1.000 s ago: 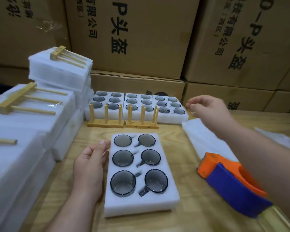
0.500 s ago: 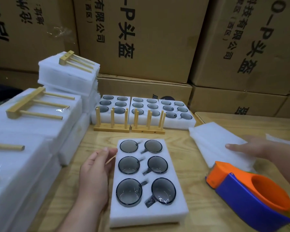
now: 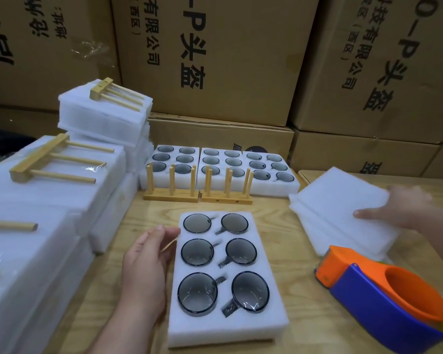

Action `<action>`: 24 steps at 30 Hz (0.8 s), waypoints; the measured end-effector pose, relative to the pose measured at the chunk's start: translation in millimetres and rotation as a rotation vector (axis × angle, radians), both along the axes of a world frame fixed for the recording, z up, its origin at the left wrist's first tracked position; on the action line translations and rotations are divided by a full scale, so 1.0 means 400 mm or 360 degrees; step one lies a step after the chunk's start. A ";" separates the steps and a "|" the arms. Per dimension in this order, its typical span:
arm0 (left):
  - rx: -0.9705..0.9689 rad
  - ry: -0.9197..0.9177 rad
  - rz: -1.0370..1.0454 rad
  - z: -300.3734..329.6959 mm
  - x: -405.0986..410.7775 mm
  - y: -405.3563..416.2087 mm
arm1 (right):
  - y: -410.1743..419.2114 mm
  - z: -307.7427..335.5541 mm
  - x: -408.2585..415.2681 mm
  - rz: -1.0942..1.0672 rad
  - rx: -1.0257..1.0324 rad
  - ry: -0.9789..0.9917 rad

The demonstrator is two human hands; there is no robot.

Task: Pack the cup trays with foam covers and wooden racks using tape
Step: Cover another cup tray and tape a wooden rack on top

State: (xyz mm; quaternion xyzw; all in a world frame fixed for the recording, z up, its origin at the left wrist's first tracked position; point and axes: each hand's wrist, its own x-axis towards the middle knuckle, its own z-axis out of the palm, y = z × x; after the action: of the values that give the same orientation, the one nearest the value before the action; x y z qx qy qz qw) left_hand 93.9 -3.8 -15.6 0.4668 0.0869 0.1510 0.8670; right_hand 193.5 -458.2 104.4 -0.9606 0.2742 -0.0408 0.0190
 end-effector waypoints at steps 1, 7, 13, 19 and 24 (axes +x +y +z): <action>0.0005 0.0001 -0.0005 0.001 0.000 0.000 | 0.000 0.023 -0.002 0.0025 0.0045 -0.0066; 0.0034 0.0005 -0.0026 0.007 -0.003 -0.002 | 0.045 0.174 -0.042 0.0260 0.0400 -0.0572; 0.0060 0.0048 -0.0042 0.018 -0.014 -0.005 | 0.199 0.253 -0.132 0.0483 0.1249 -0.0883; 0.0064 0.0077 -0.0063 0.028 -0.023 -0.007 | 0.401 0.089 -0.253 0.0711 0.1957 -0.0507; 0.0096 0.0080 -0.0075 0.038 -0.029 -0.010 | 0.515 -0.059 -0.319 0.0757 0.2271 -0.0178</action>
State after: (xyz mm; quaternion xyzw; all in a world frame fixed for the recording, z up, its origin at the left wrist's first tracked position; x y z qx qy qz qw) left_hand 82.2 -8.0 -0.6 0.4983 0.0930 0.1215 0.8534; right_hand 66.0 -252.2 80.8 -0.7450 0.0178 0.1034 0.6588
